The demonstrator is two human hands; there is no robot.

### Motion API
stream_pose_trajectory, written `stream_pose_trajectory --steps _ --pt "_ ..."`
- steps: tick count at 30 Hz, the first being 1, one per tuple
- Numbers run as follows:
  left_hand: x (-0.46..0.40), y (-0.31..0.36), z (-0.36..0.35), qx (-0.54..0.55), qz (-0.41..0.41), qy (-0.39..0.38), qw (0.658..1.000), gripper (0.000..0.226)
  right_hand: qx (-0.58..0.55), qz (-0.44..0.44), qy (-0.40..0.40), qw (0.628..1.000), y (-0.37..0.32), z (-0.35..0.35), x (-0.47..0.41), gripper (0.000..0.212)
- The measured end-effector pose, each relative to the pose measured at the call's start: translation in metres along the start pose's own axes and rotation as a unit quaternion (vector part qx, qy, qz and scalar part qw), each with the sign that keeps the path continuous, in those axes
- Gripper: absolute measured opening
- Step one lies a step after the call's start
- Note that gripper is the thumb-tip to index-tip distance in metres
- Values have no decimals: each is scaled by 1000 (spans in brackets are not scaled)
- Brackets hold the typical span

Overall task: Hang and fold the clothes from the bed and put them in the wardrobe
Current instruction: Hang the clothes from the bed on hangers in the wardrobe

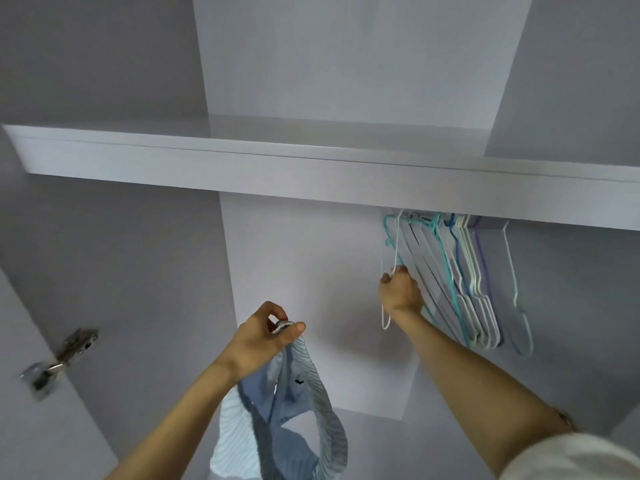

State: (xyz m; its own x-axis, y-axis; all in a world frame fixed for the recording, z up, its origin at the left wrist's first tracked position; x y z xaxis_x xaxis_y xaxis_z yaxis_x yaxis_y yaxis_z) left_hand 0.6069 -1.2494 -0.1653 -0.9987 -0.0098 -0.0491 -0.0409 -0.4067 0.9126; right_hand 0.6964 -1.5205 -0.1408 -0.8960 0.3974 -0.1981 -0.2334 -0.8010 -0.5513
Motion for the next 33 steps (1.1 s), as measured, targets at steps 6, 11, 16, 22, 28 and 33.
stream_pose_trajectory --steps 6,11,16,22,28,33 --pt "13 1 28 -33 -18 68 997 28 28 112 110 987 -39 1 25 44" --pt "20 2 38 -51 -30 95 994 27 -17 144 133 980 -50 13 29 28" --pt "33 -23 44 -5 9 104 994 26 -103 140 102 979 -15 -4 77 15" --pt "64 -79 46 -5 77 101 992 31 -212 183 41 959 21 -38 169 43" --pt "91 -114 54 -47 132 79 987 31 -296 55 -181 936 29 -101 197 4" --pt "110 -132 73 -85 151 95 980 31 -245 114 -183 945 11 -98 233 11"
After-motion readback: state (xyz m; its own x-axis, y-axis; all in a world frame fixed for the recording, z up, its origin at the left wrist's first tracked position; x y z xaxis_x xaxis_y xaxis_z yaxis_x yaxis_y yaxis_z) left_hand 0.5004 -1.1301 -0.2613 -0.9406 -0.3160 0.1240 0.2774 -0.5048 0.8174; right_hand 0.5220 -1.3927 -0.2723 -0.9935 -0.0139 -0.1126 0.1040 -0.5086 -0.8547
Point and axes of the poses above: each hand's wrist, its own x-axis away from the middle knuckle, its own z-axis out of the back of the hand, y = z × x, the point moved 10 cm from there along -x, towards the middle knuckle, and after that the axes turned 5 degrees about x, right-handed, at the moved point
